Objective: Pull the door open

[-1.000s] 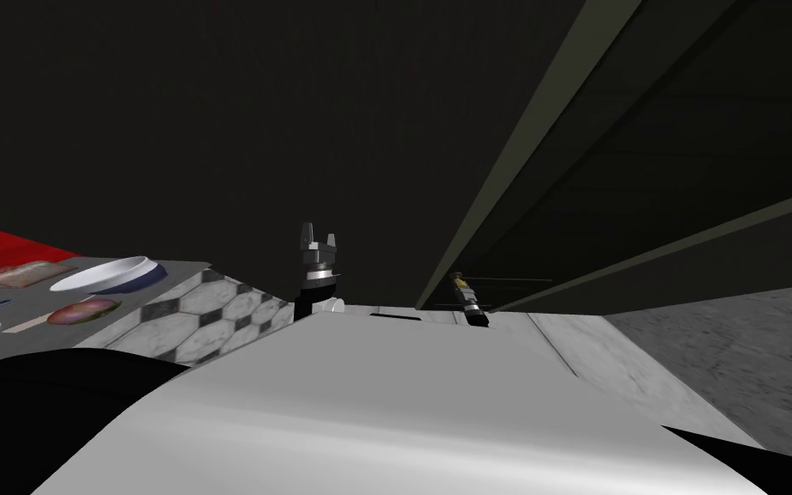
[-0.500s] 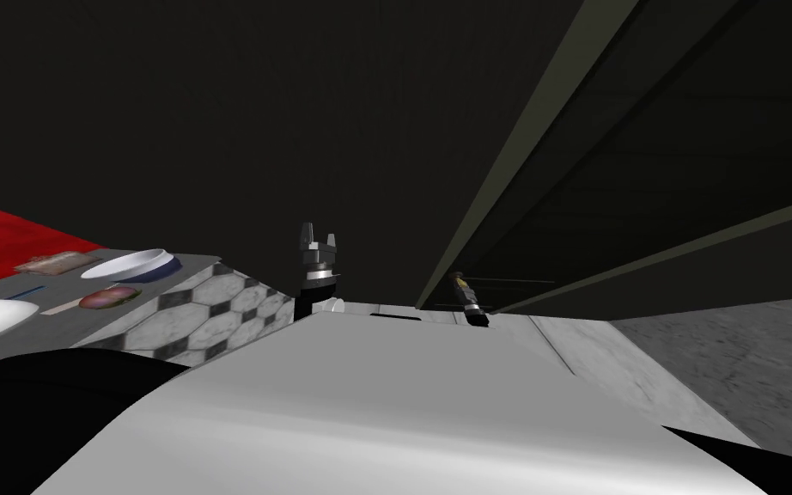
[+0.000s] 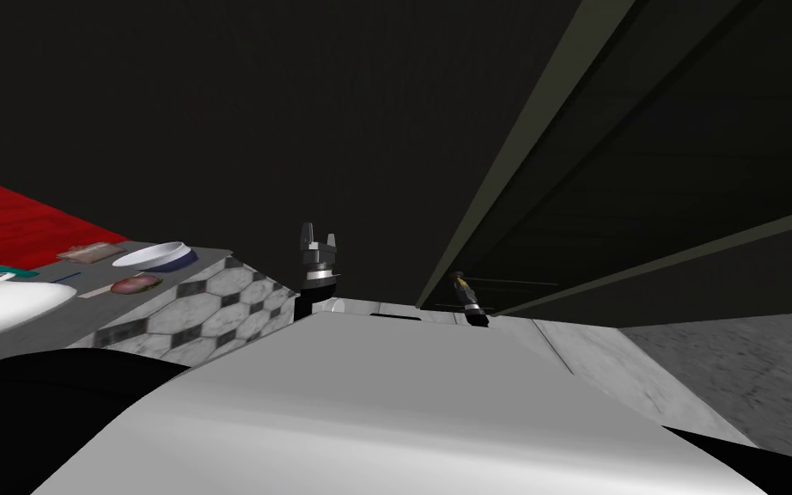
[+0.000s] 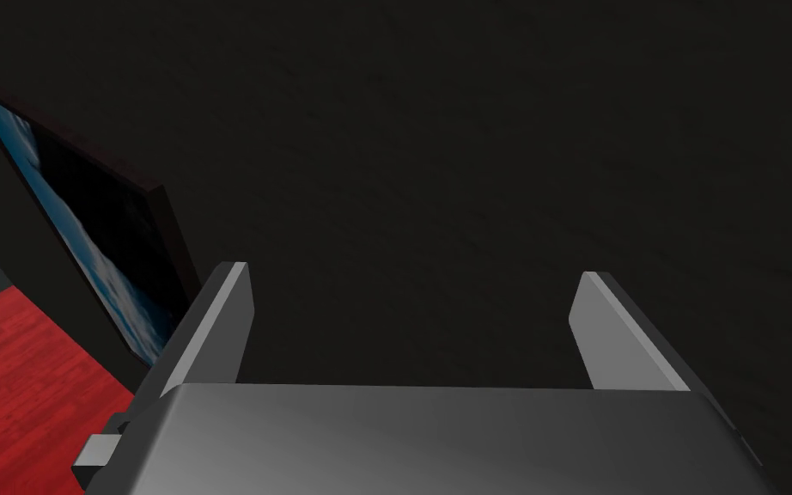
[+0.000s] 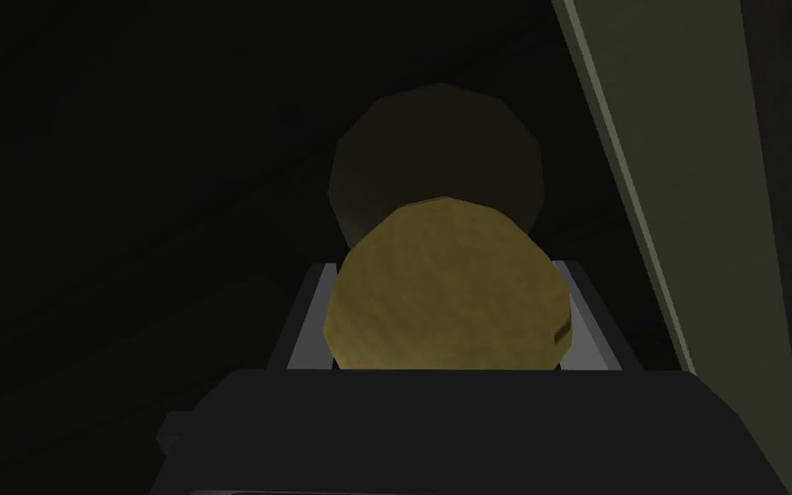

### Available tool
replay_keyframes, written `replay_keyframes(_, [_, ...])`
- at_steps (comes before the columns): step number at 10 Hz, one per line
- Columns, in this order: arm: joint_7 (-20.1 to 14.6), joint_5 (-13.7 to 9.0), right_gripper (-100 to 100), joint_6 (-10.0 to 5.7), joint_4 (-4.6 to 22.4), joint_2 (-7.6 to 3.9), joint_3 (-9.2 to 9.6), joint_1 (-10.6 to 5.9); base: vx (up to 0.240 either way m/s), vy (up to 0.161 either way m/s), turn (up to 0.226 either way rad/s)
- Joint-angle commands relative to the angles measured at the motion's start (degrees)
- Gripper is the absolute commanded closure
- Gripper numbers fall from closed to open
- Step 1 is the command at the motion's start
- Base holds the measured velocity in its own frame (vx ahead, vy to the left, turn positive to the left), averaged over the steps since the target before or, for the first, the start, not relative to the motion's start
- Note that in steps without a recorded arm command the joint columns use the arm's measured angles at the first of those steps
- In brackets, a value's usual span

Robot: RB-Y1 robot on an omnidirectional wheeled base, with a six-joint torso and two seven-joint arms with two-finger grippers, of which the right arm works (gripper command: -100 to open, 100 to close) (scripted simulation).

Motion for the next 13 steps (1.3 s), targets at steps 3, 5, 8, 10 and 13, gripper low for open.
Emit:
replay_keyframes(3, [-5.7, -1.8, 100, 0.46, -0.4, 0.17, 0.41, 0.17, -0.045, -0.028, 0.076])
replay_keyframes(5, [-8.3, -2.6, 100, 0.67, -0.6, 0.20, 0.57, 0.20, -0.034, -0.022, 0.064])
replay_keyframes(8, [-12.6, -4.3, 100, 1.09, -0.9, 0.26, 0.91, 0.25, -0.048, -0.028, 0.085])
replay_keyframes(10, [-15.3, -5.1, 100, 1.29, -1.1, 0.30, 1.08, 0.28, -0.042, -0.023, 0.067])
replay_keyframes(13, [-19.6, -6.9, 100, 1.75, -1.4, 0.36, 1.45, 0.34, -0.053, -0.030, 0.089])
